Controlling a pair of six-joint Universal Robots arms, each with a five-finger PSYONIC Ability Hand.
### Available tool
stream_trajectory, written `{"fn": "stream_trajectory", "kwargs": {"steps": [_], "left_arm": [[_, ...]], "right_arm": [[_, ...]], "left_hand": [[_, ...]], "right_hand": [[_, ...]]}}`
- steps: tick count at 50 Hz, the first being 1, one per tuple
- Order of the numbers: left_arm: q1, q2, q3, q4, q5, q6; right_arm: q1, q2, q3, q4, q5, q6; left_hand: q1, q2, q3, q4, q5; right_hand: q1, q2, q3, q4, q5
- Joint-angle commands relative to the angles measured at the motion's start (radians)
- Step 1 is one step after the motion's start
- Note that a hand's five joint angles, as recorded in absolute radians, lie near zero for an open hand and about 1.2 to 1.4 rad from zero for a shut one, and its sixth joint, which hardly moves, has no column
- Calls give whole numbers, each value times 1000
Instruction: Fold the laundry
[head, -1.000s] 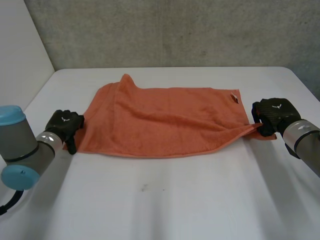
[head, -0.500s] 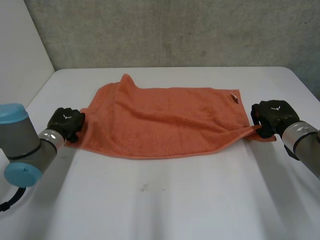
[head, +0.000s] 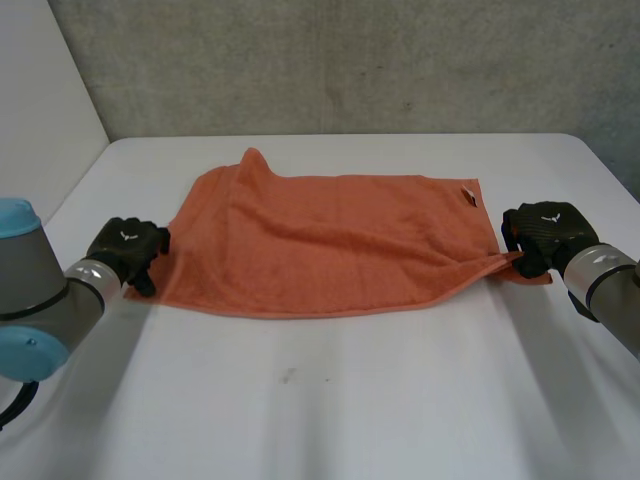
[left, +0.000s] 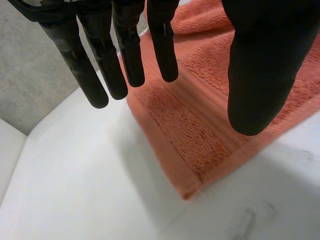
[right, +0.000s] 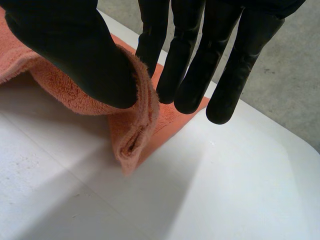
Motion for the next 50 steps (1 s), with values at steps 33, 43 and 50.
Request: {"fn": "stream_trajectory", "kwargs": {"steps": [33, 43, 50], "left_arm": [[3, -109, 101, 10, 4, -2], [3, -137, 113, 10, 4, 1], [3, -135, 127, 10, 4, -7]], "right_arm": [[1, 10, 2, 0, 2, -18], [1, 16, 2, 1, 2, -19], [1, 16, 3, 1, 2, -19]], "left_hand": [[284, 288, 283, 292, 298], [348, 353, 347, 356, 363], [387, 391, 386, 395, 401]], "right_hand": [[419, 220, 213, 203, 226], [419, 220, 213, 203, 226], [419, 220, 213, 203, 226]]}}
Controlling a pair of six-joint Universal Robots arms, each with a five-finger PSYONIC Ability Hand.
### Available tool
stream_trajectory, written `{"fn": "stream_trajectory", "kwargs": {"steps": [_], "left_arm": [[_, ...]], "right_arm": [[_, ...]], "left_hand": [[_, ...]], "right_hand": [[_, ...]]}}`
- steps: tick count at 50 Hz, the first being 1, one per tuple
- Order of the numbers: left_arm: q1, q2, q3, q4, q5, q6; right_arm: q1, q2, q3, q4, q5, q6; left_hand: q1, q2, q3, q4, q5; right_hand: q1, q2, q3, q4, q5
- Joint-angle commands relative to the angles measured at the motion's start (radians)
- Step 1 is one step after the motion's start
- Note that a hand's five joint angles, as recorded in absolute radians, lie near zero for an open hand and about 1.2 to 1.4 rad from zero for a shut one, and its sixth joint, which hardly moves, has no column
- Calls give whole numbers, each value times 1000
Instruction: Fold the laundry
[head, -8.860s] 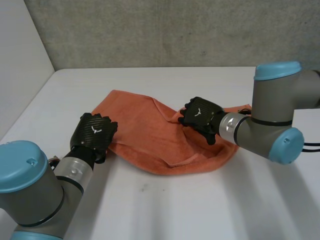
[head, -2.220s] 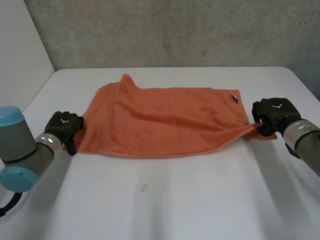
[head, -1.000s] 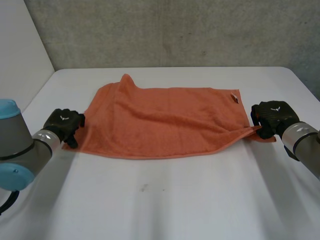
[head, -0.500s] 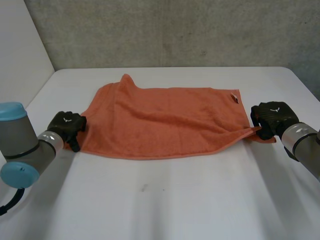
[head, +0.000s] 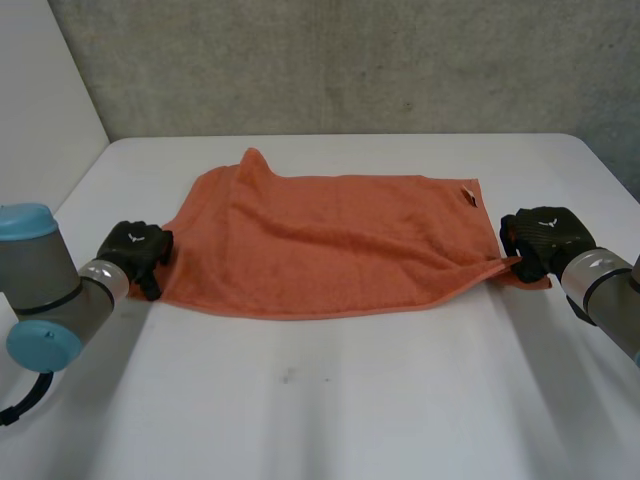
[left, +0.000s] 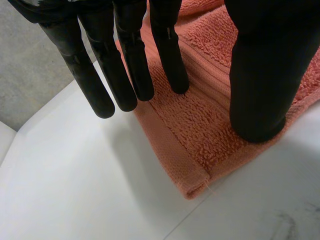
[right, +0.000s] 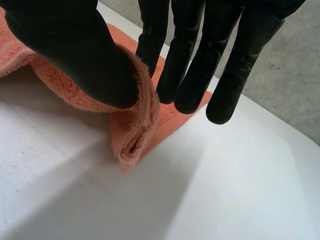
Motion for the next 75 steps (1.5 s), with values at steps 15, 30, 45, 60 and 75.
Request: {"fn": "stream_trajectory", "kwargs": {"steps": [15, 30, 45, 60, 75], "left_arm": [[-1, -4, 18, -2, 0, -36], [-4, 71, -14, -11, -17, -40], [-2, 134, -151, 0, -5, -18], [9, 117, -140, 55, -2, -20], [9, 73, -117, 69, -3, -16]], "right_arm": [[2, 1, 1, 1, 2, -16], [0, 5, 1, 1, 3, -22], [2, 7, 1, 1, 3, -23], [3, 7, 2, 1, 3, -23], [3, 8, 1, 1, 3, -25]], "left_hand": [[580, 581, 581, 582, 720], [589, 590, 591, 592, 730], [-161, -161, -160, -159, -21], [-56, -55, -55, -54, 84], [-44, -43, -43, -42, 96]], "right_hand": [[419, 220, 213, 203, 226], [419, 220, 213, 203, 226], [419, 220, 213, 203, 226], [419, 220, 213, 203, 226], [419, 220, 213, 203, 226]]}}
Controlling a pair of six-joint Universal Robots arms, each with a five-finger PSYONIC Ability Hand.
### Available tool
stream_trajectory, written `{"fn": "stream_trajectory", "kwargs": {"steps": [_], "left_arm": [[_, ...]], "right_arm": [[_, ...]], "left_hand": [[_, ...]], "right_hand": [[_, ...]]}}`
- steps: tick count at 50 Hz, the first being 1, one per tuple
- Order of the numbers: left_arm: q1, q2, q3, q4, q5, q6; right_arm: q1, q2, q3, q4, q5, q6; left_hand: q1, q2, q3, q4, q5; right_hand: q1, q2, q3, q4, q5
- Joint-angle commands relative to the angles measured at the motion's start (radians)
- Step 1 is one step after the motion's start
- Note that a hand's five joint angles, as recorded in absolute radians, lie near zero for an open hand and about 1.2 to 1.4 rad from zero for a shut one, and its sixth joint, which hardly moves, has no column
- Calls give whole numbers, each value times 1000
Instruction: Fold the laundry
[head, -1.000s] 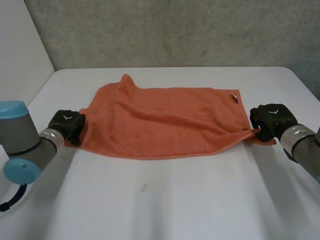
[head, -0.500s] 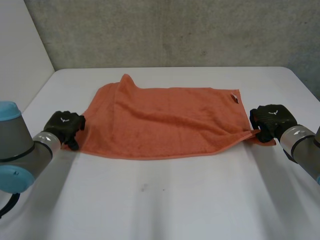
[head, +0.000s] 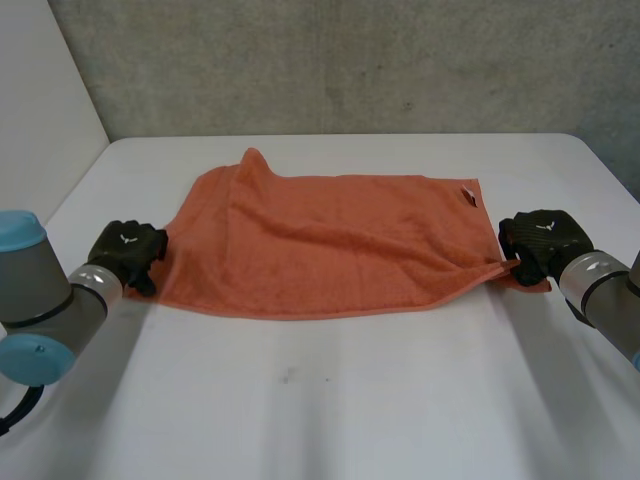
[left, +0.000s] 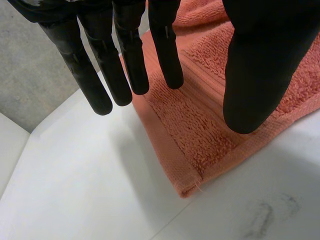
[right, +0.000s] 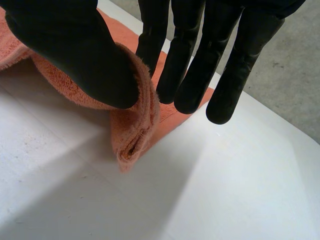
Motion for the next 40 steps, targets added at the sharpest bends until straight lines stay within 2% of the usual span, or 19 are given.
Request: {"fn": "stream_trajectory", "kwargs": {"steps": [1, 9, 40], "left_arm": [[0, -7, 3, -12, -2, 2], [1, 53, -20, -70, -2, 0], [-11, -27, 40, -70, 3, 0]], "right_arm": [[0, 0, -2, 0, 0, 0], [-2, 0, -2, 0, 0, -8], [0, 16, -3, 0, 0, -12]], "left_hand": [[96, 91, 94, 90, 94], [-19, -23, -20, -24, -21], [72, 68, 71, 67, 70]], "right_hand": [[419, 220, 213, 203, 226], [419, 220, 213, 203, 226], [419, 220, 213, 203, 226]]}}
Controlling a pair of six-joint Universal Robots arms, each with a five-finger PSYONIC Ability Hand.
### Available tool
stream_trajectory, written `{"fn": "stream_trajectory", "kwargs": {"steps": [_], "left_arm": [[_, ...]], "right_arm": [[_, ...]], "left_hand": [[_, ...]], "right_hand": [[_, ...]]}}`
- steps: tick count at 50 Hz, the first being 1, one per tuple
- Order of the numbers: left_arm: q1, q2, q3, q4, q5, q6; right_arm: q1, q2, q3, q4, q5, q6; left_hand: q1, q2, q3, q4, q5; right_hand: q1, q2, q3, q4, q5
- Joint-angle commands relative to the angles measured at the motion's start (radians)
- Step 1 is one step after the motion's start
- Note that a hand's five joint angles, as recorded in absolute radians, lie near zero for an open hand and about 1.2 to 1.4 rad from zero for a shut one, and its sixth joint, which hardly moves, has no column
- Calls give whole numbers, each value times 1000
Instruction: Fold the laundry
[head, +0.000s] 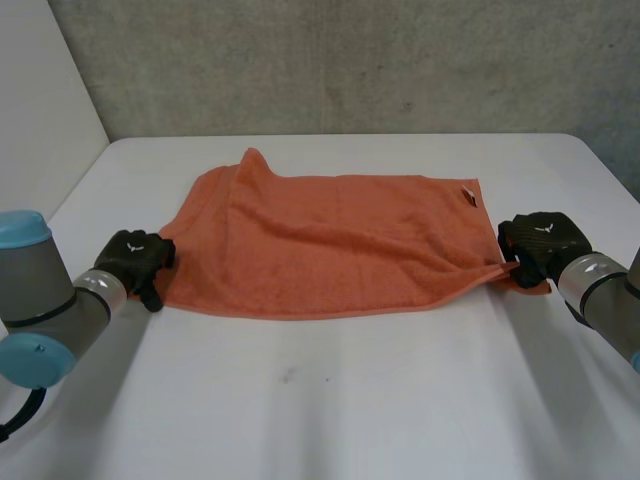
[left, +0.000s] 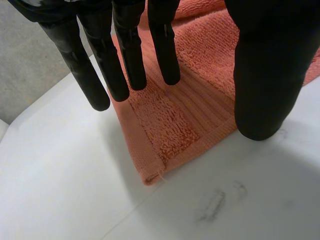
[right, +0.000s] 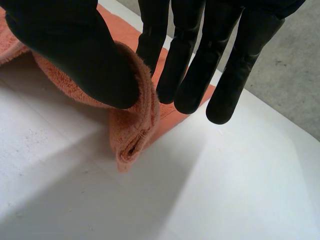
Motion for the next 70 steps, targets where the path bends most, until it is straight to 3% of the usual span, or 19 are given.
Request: {"fn": "stream_trajectory", "kwargs": {"steps": [1, 24, 32, 41, 46, 49, 52, 55, 61, 70], "left_arm": [[0, -30, 38, 3, 0, 0], [0, -83, 130, 17, 0, -3], [0, -103, 147, 17, 0, -3], [0, -113, 152, 17, 1, -2], [-8, -97, 138, 10, 0, -2], [-35, -57, 112, 7, -2, -5], [-86, 39, 37, 16, 1, -5], [-123, 111, -38, 42, 1, -5], [-195, 128, -98, 163, 14, -2], [-198, 38, -59, 172, 14, 8]], "right_arm": [[0, 7, -1, 0, 0, -1], [0, 12, -3, 0, 0, -1], [2, 12, -3, 2, 0, -1], [3, 12, -1, 6, 0, -1], [3, 12, -1, 11, -2, -1], [3, 12, -1, 11, 0, -1], [3, 12, -3, 11, -2, -1], [3, 12, -3, 11, 0, -1], [3, 12, -4, 11, -2, -1], [3, 10, 2, 11, -2, -1]], "left_hand": [[129, 130, 136, 137, 142], [208, 210, 215, 216, 221], [405, 406, 412, 413, 418], [446, 447, 453, 454, 459], [733, 735, 740, 741, 746], [690, 691, 697, 698, 703], [300, 302, 307, 309, 313], [115, 116, 122, 123, 127], [61, 63, 68, 70, 74], [73, 75, 80, 81, 86]], "right_hand": [[419, 220, 213, 203, 226], [419, 220, 213, 203, 226], [419, 220, 213, 203, 226], [419, 220, 213, 203, 226], [419, 220, 213, 203, 226], [419, 220, 213, 203, 226], [419, 220, 213, 203, 226], [419, 220, 213, 203, 226], [419, 220, 213, 203, 226], [419, 220, 213, 203, 226]]}}
